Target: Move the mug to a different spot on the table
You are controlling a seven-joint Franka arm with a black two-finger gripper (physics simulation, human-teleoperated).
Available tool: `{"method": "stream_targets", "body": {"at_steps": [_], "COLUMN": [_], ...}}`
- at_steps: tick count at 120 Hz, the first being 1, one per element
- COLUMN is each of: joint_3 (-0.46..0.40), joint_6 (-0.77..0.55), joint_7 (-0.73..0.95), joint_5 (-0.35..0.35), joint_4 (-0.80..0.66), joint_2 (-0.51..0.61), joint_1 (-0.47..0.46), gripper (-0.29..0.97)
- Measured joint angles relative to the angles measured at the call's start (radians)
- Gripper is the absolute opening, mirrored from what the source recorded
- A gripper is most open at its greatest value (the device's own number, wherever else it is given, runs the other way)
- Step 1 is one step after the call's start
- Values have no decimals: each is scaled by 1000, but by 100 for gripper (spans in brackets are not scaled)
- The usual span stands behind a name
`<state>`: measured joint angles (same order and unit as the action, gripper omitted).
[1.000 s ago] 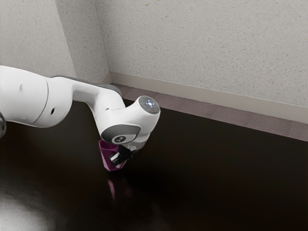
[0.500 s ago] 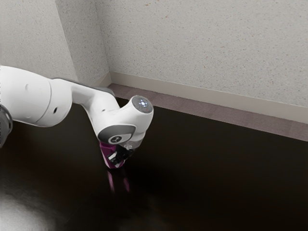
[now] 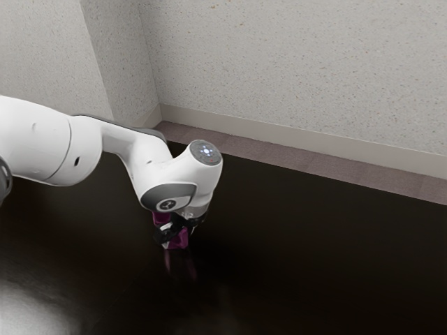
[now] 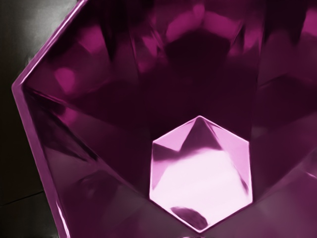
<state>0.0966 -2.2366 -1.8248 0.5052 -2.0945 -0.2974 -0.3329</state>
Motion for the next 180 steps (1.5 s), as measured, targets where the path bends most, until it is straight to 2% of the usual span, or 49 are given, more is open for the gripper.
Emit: {"method": "stream_targets", "body": {"at_steps": [28,56,73,103,122,134,149,180], "joint_3": [-26,-48,-52,-54,-48,-37,40,62], "joint_6": [-36,-72,-77,-62,-48,1,110,313], "joint_7": [-47,-119,-155,-199,-194,-137,28,533], "joint_5": [-10,-13,-15,-51,-107,-164,-272,-388], "joint_4": [-45,-74,-86,-91,-65,23,181,432], "joint_2": [15,37,89,172,243,258,257,208], "joint_1": [-7,-8,-15,-29,-33,-23,-30,161], "gripper": [64,67,67,68,68,68,68,68]}}
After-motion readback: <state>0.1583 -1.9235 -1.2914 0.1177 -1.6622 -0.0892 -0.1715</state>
